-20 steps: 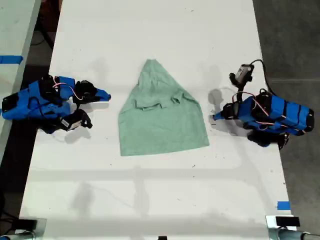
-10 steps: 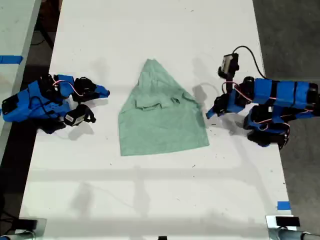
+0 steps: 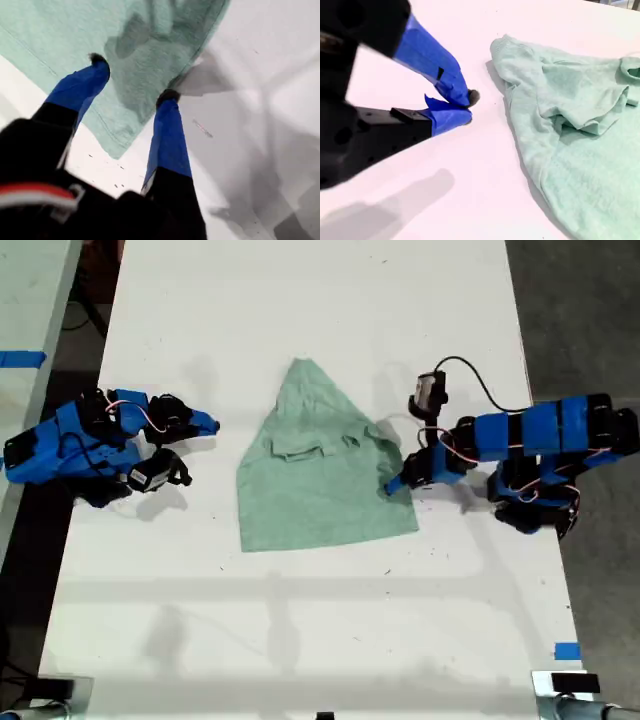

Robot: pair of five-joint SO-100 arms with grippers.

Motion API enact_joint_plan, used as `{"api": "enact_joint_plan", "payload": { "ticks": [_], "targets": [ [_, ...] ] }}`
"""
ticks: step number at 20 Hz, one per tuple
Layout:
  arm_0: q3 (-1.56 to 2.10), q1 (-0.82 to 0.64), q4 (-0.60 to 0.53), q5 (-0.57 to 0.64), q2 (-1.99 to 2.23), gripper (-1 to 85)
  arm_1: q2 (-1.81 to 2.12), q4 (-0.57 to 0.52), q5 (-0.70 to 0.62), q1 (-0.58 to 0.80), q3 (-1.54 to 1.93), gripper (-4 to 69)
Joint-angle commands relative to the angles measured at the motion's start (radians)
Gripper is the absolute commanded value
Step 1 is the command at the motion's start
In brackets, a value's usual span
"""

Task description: Fold t shirt

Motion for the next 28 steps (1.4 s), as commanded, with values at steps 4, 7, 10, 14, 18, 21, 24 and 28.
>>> {"api": "enact_joint_plan", "payload": {
  "ticks": [4,7,10,14,18,21,24,28],
  "targets": [
    [0.041,-0.002,-0.015,-0.008,-0.002,-0.2,-0.117,-0.077,0.028,-0.034,-0.029,17.9],
    [0.041,0.000,-0.015,-0.008,-0.002,-0.2,-0.138,-0.066,0.031,-0.035,-0.052,1.8],
    [0.041,0.000,-0.015,-0.008,-0.002,-0.2,-0.120,0.003,0.023,-0.028,-0.089,1.8],
    [0.041,0.000,-0.015,-0.008,-0.002,-0.2,-0.028,0.153,-0.017,-0.003,-0.193,1.8],
    [0.041,-0.003,-0.015,-0.006,-0.002,-0.2,0.075,0.236,-0.069,0.015,-0.313,1.8],
    [0.041,-0.005,-0.015,-0.005,-0.002,-0.2,0.058,0.152,-0.123,-0.009,-0.405,1.8],
    [0.041,-0.005,-0.015,-0.005,-0.002,-0.2,-0.081,0.041,-0.160,-0.066,-0.540,1.9],
    [0.041,-0.005,-0.015,-0.005,-0.002,-0.2,-0.502,-0.002,-0.206,-0.155,-0.897,1.9]
  ]
}}
